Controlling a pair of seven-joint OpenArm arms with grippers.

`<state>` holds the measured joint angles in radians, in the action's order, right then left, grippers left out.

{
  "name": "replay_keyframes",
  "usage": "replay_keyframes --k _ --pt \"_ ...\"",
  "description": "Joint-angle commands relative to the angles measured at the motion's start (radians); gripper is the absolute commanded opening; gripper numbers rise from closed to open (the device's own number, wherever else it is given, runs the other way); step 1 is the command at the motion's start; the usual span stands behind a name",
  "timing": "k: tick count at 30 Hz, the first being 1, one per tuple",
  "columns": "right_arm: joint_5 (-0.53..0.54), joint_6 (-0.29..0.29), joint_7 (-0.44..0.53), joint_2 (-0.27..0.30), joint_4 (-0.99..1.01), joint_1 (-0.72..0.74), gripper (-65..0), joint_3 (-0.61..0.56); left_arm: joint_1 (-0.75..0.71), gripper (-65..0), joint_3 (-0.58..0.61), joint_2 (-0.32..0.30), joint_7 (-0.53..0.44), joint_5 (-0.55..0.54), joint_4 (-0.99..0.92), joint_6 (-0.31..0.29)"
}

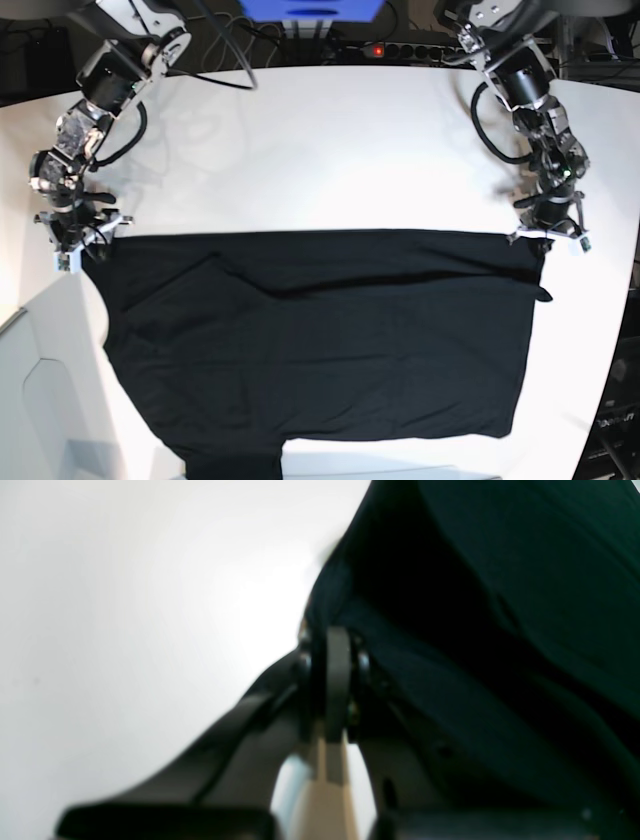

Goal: Fold the T-shirt properly
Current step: 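Pull both held corners back toward the robot, dragging the shirt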

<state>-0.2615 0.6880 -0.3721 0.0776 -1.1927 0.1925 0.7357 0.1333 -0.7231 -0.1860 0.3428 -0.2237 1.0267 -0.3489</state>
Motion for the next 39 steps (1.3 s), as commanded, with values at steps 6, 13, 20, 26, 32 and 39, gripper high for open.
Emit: replay_keyframes --k 6,13,20,26,32,39 --pt "-0.034 0.01 -0.057 0.008 -0.006 -0.017 -65.0 -0.001 0.002 -63.3 0.0 -0.027 0.034 0.013 0.007 0.001" --pt "-0.034 0.01 -0.058 0.003 -0.168 -0.069 -65.0 -0.006 -0.071 -64.9 0.0 -0.039 0.034 0.011 0.14 0.001" --pt "-0.034 0.01 -0.074 0.003 -0.304 -0.063 -65.0 -0.049 -0.096 -64.9 -0.002 -0.033 0.052 0.01 0.267 0.003" --pt "-0.031 0.01 -0.218 0.008 -0.435 0.005 -65.0 -0.089 -0.051 -64.9 -0.08 -0.031 0.203 -0.042 0.379 0.003" --pt "-0.034 0.01 -0.275 0.003 -0.464 -0.011 -65.0 -0.081 -0.073 -64.9 -0.111 -0.033 0.281 -0.075 0.387 0.003" --pt "-0.034 0.01 -0.273 0.003 -0.465 -0.051 -65.0 -0.081 -0.123 -64.9 -0.151 -0.03 0.281 -0.076 0.384 0.001"
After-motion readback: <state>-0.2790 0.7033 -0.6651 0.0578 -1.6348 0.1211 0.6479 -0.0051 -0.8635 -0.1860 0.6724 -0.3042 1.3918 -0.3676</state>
